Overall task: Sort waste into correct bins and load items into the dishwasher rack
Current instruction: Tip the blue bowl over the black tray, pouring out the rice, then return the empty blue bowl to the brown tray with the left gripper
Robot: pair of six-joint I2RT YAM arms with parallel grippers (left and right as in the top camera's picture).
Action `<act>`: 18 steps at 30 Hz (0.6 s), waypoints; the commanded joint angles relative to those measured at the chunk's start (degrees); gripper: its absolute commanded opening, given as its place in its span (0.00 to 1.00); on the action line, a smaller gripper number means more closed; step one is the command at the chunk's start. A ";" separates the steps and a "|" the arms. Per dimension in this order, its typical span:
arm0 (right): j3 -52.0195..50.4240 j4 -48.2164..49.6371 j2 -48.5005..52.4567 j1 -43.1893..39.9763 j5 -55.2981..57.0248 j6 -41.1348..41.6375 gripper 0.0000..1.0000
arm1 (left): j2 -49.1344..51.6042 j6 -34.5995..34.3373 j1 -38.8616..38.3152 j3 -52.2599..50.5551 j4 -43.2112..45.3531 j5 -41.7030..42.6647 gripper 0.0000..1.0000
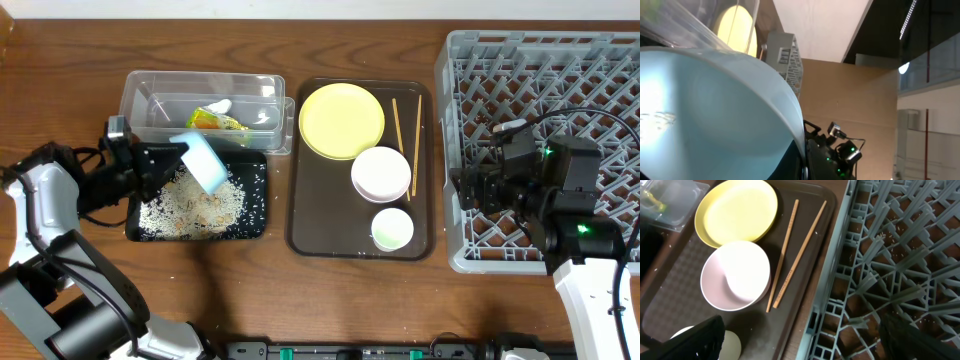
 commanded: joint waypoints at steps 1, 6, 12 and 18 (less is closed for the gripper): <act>1.05 -0.11 0.02 1.07 -0.59 0.17 0.96 | 0.72 -1.01 0.00 -0.33 0.15 0.98 0.06; 1.05 -0.13 0.02 1.07 -0.59 0.17 0.96 | 1.18 -5.33 1.31 -0.33 7.13 -10.80 0.06; 1.05 -0.24 0.02 1.07 -0.59 0.17 0.96 | 1.25 -5.35 1.60 -0.35 6.88 -17.18 0.06; 1.05 -0.26 0.02 1.07 -0.59 0.17 0.96 | 1.62 1.84 1.33 -0.35 7.28 -5.46 0.06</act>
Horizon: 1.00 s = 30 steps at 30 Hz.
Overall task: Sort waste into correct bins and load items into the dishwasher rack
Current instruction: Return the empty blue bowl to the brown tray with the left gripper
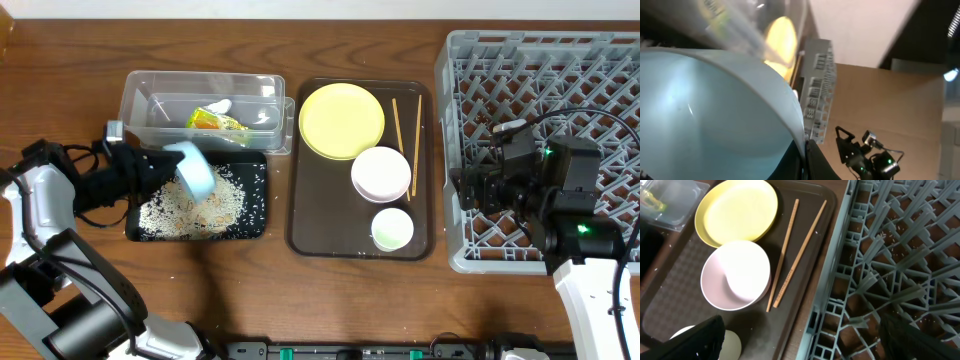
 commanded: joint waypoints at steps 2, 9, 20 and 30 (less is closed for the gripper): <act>1.05 -0.09 0.02 1.07 -0.59 0.17 0.96 | 1.81 2.21 0.11 -0.35 -0.76 5.92 0.06; 1.05 -0.15 0.02 1.07 -0.59 0.17 0.96 | 1.84 4.07 -2.56 -0.33 -8.61 11.37 0.06; 1.05 0.28 0.02 1.07 -0.63 0.20 0.97 | -11.43 -9.53 -32.20 1.20 3.15 -30.03 0.06; 1.05 0.09 0.02 1.07 -1.49 0.20 0.96 | -4.11 -16.50 -60.37 1.09 11.37 -49.22 0.06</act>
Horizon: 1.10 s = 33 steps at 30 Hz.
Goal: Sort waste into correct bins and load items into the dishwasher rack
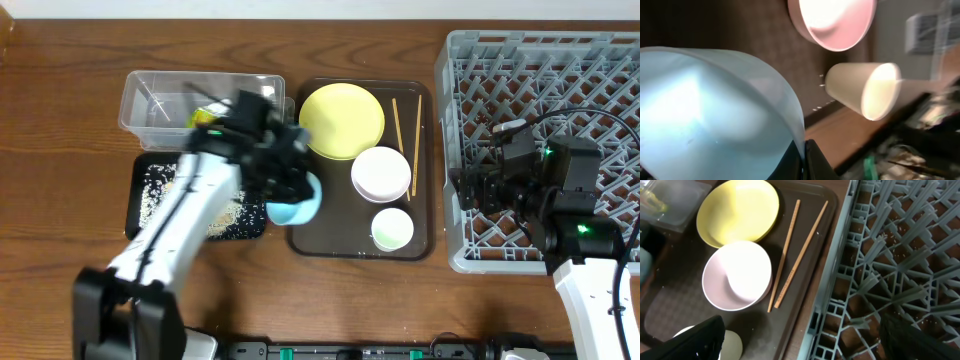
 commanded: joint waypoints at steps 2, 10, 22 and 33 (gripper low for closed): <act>1.05 -0.07 0.02 1.07 -1.09 0.20 0.96 | 5.11 -3.06 -7.39 0.70 2.80 -7.89 0.06; 1.05 -0.26 0.02 1.07 -1.07 0.20 0.96 | 8.07 -4.37 -14.40 0.70 8.17 -10.43 0.14; 1.05 -0.20 0.02 1.07 -1.07 0.17 0.96 | 7.30 -1.01 -15.63 9.18 3.06 -12.11 0.60; 1.05 -0.20 0.02 1.07 -1.07 0.20 0.96 | 7.32 3.74 -18.73 10.40 -2.84 -12.66 0.64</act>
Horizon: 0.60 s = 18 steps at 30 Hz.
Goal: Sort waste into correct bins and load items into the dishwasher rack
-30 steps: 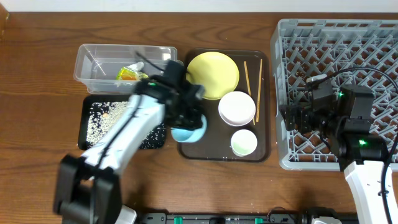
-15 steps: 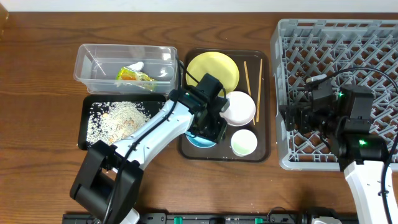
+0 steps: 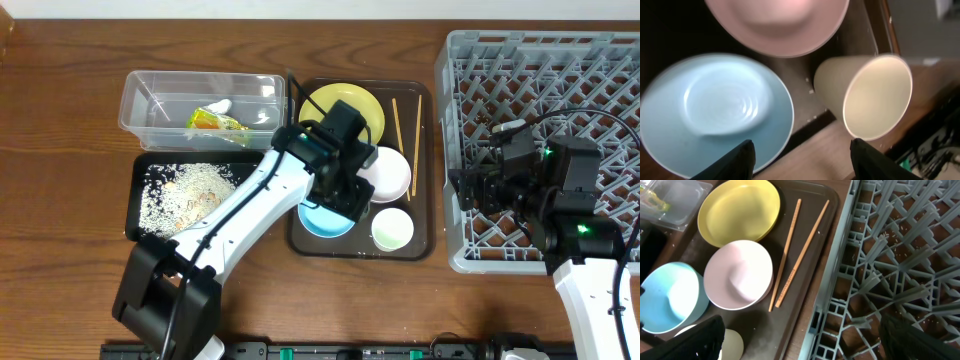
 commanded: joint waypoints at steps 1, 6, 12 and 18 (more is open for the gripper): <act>1.05 0.00 0.02 1.07 -0.87 0.20 0.96 | -0.50 3.58 -2.75 0.90 -0.94 -1.25 0.64; 1.05 0.00 0.02 1.07 -0.90 0.20 0.96 | 1.22 3.72 -7.28 0.90 0.46 -6.51 0.65; 1.05 -0.09 0.02 1.07 -0.92 0.20 0.96 | 5.60 2.47 -8.57 0.90 1.70 -6.88 0.65; 1.05 -0.07 0.02 1.07 -0.90 0.20 0.96 | 7.63 -0.24 -8.81 0.90 3.87 -6.64 0.55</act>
